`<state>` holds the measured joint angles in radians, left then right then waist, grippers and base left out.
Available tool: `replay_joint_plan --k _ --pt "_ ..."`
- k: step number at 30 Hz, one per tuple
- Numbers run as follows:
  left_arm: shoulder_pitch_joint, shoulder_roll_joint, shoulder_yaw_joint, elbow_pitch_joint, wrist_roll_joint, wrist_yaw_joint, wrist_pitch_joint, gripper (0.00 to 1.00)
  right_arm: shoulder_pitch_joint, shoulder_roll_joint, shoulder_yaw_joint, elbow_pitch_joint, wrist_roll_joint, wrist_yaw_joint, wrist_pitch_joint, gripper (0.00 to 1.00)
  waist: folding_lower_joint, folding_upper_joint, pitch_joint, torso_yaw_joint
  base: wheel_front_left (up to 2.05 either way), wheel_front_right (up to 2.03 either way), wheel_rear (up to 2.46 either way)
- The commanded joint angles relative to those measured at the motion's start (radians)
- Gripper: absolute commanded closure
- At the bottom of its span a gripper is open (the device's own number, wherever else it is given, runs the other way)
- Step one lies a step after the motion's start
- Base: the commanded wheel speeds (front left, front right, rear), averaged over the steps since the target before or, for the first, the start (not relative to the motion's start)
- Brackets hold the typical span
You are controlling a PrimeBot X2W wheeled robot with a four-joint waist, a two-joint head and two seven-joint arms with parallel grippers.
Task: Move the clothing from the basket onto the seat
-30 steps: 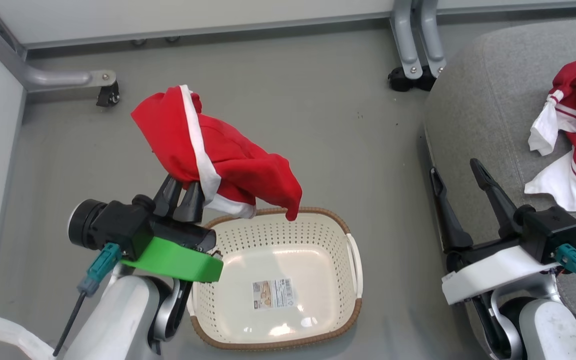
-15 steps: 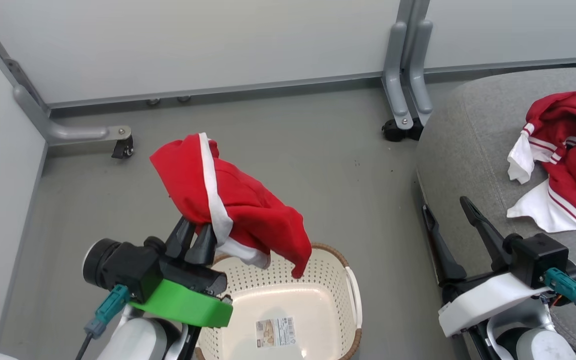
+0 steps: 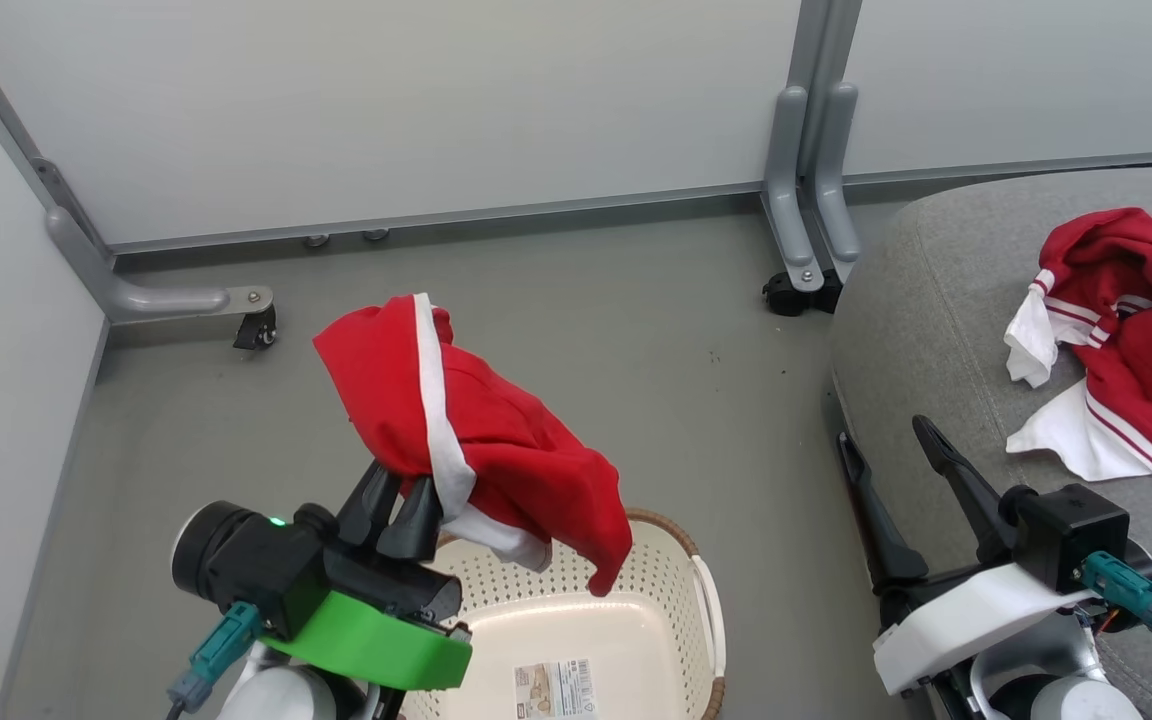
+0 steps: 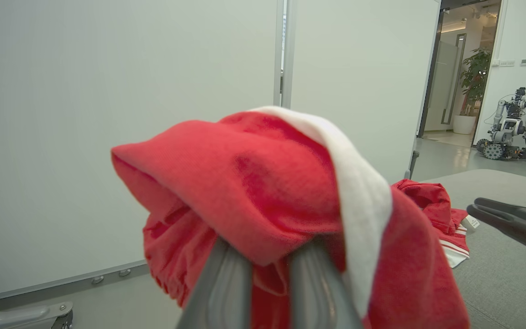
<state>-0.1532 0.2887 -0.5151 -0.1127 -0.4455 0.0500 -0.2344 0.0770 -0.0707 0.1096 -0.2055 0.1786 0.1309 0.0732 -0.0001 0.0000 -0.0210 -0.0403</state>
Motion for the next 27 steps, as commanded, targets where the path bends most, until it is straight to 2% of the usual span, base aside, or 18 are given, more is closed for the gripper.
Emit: replay_joint_plan --k 1,9,13,27 --pt "0.015 0.007 0.002 -0.005 -0.008 0.001 0.002 1.0 0.012 0.002 0.002 -0.003 0.003 0.0 0.0 0.0 0.0001 0.0 0.0 0.001 0.0 0.0 0.0" --pt "0.01 0.013 -0.002 -0.008 -0.014 -0.001 0.003 1.0 -0.001 0.004 0.015 -0.006 0.01 0.0 0.001 0.0 0.0001 0.0 -0.001 0.003 0.0 0.0 0.0" --pt "0.008 0.013 0.0 -0.009 -0.016 0.002 0.001 1.0 -0.035 -0.014 0.076 -0.015 0.029 0.0 0.005 0.0 0.0001 0.0 0.001 0.0 0.0 0.0 0.0" --pt "-0.026 0.013 -0.021 0.0 -0.015 -0.008 0.009 1.0 -0.279 -0.089 0.528 0.029 0.202 0.0 0.043 0.0 0.0001 0.0 0.028 0.02 0.0 0.0 0.0"
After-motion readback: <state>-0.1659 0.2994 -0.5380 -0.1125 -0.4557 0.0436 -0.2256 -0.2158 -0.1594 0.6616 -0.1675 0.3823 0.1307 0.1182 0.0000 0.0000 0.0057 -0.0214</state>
